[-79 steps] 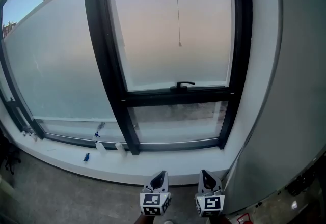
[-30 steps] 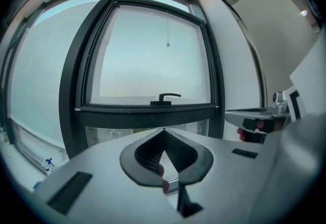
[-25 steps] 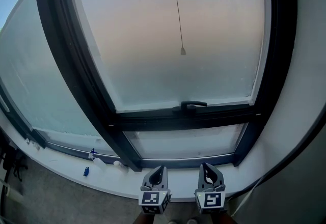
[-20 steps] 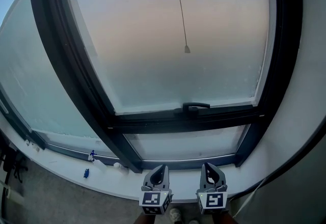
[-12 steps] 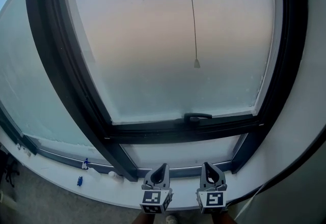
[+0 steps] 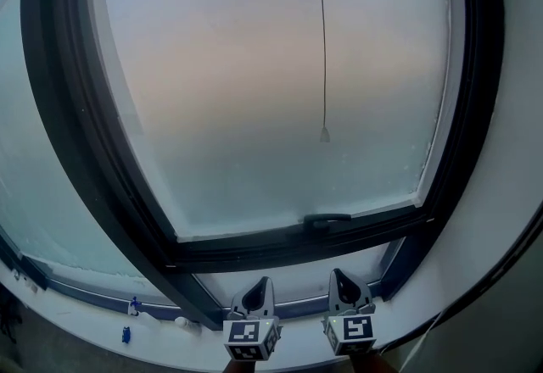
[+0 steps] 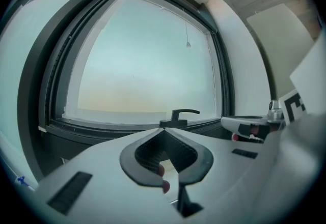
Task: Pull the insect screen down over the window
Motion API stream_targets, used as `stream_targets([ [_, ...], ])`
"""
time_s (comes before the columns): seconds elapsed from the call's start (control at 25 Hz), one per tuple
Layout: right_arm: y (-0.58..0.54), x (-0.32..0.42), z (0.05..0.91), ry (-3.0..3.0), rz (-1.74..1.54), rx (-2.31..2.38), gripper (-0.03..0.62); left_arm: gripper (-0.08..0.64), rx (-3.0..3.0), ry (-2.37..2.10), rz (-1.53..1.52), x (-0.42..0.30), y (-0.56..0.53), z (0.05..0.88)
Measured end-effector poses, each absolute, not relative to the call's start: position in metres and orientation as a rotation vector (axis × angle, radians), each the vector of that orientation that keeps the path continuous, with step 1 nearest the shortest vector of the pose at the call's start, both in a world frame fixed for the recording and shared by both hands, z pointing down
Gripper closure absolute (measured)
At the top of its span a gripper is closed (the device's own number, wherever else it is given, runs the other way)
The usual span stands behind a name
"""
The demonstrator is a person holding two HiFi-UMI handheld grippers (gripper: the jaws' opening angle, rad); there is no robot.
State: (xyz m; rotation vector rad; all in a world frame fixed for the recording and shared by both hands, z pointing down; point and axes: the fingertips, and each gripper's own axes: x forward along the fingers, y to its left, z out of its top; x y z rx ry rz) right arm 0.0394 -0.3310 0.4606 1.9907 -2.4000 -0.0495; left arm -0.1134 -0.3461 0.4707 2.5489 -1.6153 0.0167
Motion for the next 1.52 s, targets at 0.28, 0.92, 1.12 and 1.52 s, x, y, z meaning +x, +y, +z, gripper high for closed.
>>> stream_targets([
  [0.28,-0.349,0.04,0.447,-2.398,-0.142,1.999,0.588,0.558,2.537,-1.652,0.069,-0.116,-0.368,0.458],
  [0.92,-0.392,0.061,0.339,-2.485,-0.504,1.966,0.588,0.558,2.683,-1.776,-0.134,-0.102,-0.407,0.355],
  [1.12,-0.399,0.067,0.291,-2.467,-0.69,1.932,0.588,0.558,2.804,-1.907,-0.164,-0.102,-0.412,0.293],
  [1.52,-0.413,0.098,0.179,-2.431,-0.901,1.943,0.588,0.558,2.963,-1.997,-0.403,-0.129,-0.421,0.146],
])
